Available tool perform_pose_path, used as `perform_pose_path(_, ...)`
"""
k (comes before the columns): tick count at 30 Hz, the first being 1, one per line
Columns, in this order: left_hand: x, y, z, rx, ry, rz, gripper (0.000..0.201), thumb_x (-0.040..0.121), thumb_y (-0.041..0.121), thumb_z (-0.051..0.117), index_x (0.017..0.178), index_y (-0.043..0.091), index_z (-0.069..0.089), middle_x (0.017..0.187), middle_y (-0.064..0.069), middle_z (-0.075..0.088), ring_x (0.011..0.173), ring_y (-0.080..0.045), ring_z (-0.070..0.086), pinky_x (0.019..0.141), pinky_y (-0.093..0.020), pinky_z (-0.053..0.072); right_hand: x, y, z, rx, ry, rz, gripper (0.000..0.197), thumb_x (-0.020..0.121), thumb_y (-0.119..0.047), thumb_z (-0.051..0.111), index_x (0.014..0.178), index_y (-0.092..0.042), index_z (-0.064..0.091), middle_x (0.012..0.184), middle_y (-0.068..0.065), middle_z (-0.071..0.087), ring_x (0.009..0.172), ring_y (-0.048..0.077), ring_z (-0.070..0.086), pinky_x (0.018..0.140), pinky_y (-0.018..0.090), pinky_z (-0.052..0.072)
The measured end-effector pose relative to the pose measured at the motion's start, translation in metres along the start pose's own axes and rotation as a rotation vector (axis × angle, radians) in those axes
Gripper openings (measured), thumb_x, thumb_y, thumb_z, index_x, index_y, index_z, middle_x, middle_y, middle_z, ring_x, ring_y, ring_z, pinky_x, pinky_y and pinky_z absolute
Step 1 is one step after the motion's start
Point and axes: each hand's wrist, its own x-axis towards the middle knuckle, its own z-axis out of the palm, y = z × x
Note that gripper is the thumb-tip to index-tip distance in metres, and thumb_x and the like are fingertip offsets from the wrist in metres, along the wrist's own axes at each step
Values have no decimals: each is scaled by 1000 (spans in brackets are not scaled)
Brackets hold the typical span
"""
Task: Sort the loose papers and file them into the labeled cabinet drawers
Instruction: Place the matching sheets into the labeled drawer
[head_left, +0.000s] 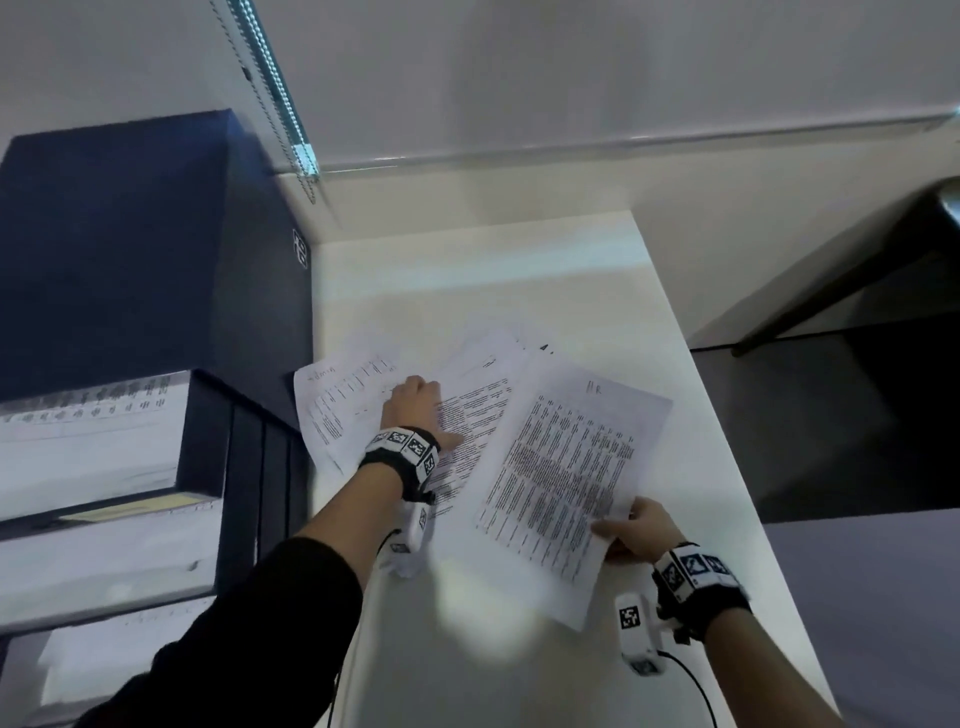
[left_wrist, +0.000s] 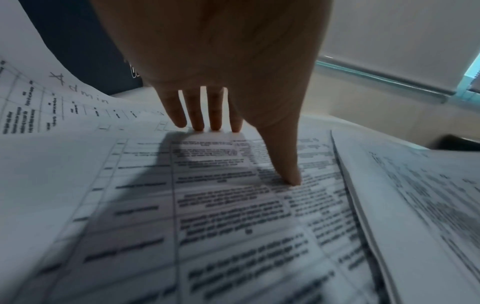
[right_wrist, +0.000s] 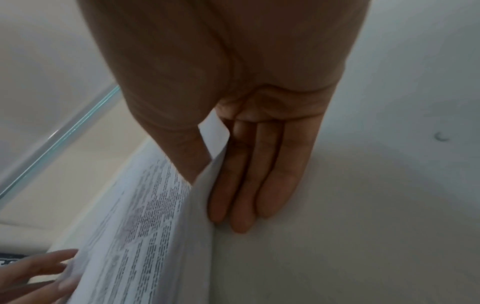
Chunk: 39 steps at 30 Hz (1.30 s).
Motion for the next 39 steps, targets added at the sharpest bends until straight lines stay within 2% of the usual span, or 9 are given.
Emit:
perform_pose_path(7, 15, 0, -7, 129, -141, -29, 96, 57, 73, 75, 138, 27, 50, 136, -6, 41, 129, -27, 39, 106, -44, 38, 1, -3, -2, 104, -48, -11, 18, 75, 1, 81, 86, 2, 67, 70, 18, 72, 54, 27, 69, 50, 33, 57)
perform_pose_path(12, -10, 22, -4, 69, 13, 186, 55, 78, 35, 76, 129, 23, 58, 128, 4, 50, 114, -16, 48, 103, -32, 43, -4, 7, -5, 179, -25, -90, 13, 77, -2, 79, 75, 0, 67, 68, 16, 71, 55, 24, 66, 59, 33, 57)
perform_pose_path(18, -67, 52, 5, -273, -94, 320, 28, 94, 30, 60, 122, 32, 63, 100, 9, 67, 85, -10, 65, 80, -34, 59, -22, 24, -4, 314, 111, -151, 13, 78, 2, 76, 80, -3, 65, 80, 19, 70, 64, 25, 67, 57, 31, 56)
perform_pose_path(22, -91, 60, 10, -492, -175, 118, 74, 82, 60, 64, 144, 26, 42, 137, 3, 56, 122, -25, 57, 104, -45, 45, -32, 29, 3, 165, 149, -204, 16, 74, 5, 77, 84, -5, 69, 86, 16, 71, 73, 25, 68, 75, 44, 58)
perform_pose_path(26, -98, 47, 13, -415, -180, 22, 63, 84, 35, 73, 139, 14, 49, 138, -6, 57, 124, -26, 56, 106, -41, 45, -38, 23, 9, -67, -40, -262, 25, 69, -5, 82, 93, -4, 74, 90, 12, 76, 82, 28, 73, 79, 49, 60)
perform_pose_path(30, -124, 27, -7, -779, -51, 55, 28, 85, 25, 73, 112, 17, 68, 107, 0, 72, 99, -18, 69, 88, -43, 57, -58, 2, 13, -20, -10, -370, 43, 70, -16, 86, 107, -9, 67, 103, 8, 73, 88, 17, 71, 77, 35, 60)
perform_pose_path(34, -150, 14, -57, -960, 56, 138, 15, 87, 20, 71, 98, 28, 64, 96, 11, 70, 89, -5, 67, 73, -19, 53, -95, -40, 15, 277, -66, -528, 64, 67, -20, 90, 122, -13, 58, 118, 8, 69, 107, 26, 67, 90, 41, 55)
perform_pose_path(37, -161, 6, -89, -1038, 136, 155, 22, 83, 15, 76, 102, 20, 67, 101, 0, 74, 91, -11, 71, 82, -33, 58, -129, -81, 20, 318, -28, -650, 30, 78, -18, 81, 102, -15, 64, 98, 2, 72, 94, 19, 69, 85, 31, 57)
perform_pose_path(39, -171, 3, -104, -1109, 178, 192, 32, 80, 10, 78, 110, 13, 68, 105, -5, 74, 98, -18, 71, 88, -42, 57, -145, -103, 22, 317, -12, -752, 21, 83, -14, 76, 103, -14, 68, 97, 1, 74, 89, 17, 71, 86, 40, 58)
